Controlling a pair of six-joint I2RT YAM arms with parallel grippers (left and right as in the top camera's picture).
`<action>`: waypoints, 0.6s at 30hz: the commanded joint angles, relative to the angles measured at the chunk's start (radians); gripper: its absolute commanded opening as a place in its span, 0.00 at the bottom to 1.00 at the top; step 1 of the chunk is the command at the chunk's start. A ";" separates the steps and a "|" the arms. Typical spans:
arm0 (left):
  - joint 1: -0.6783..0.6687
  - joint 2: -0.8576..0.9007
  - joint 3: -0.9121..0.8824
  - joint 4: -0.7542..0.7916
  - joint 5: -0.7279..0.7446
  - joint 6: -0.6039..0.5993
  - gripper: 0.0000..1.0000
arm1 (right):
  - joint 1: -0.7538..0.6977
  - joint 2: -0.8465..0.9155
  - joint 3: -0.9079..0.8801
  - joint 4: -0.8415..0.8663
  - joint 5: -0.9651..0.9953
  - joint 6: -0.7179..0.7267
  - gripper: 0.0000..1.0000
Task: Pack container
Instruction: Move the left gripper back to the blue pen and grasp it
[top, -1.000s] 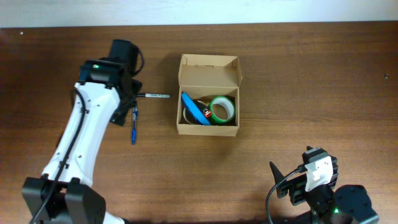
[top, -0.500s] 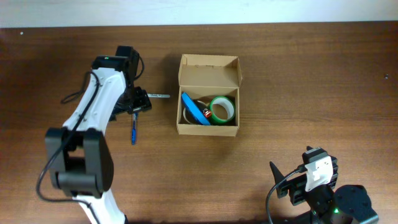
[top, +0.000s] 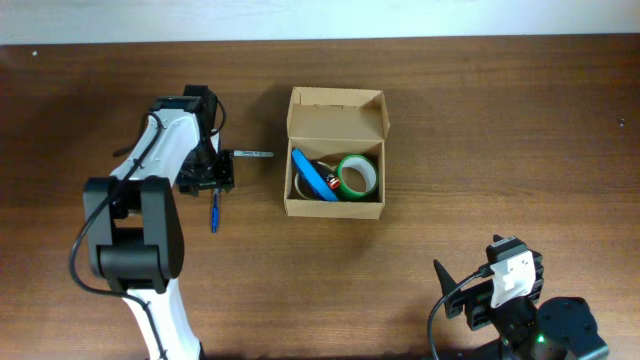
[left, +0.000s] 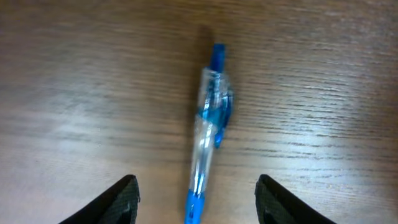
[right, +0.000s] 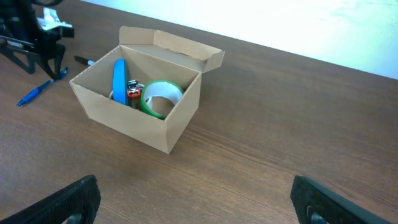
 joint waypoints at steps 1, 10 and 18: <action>0.002 0.033 -0.011 0.016 0.032 0.069 0.59 | -0.006 -0.005 -0.002 0.003 0.013 0.008 0.99; 0.002 0.071 -0.013 0.031 0.032 0.075 0.48 | -0.006 -0.005 -0.002 0.003 0.013 0.008 0.99; 0.002 0.084 -0.062 0.066 0.033 0.074 0.24 | -0.006 -0.005 -0.002 0.003 0.013 0.008 0.99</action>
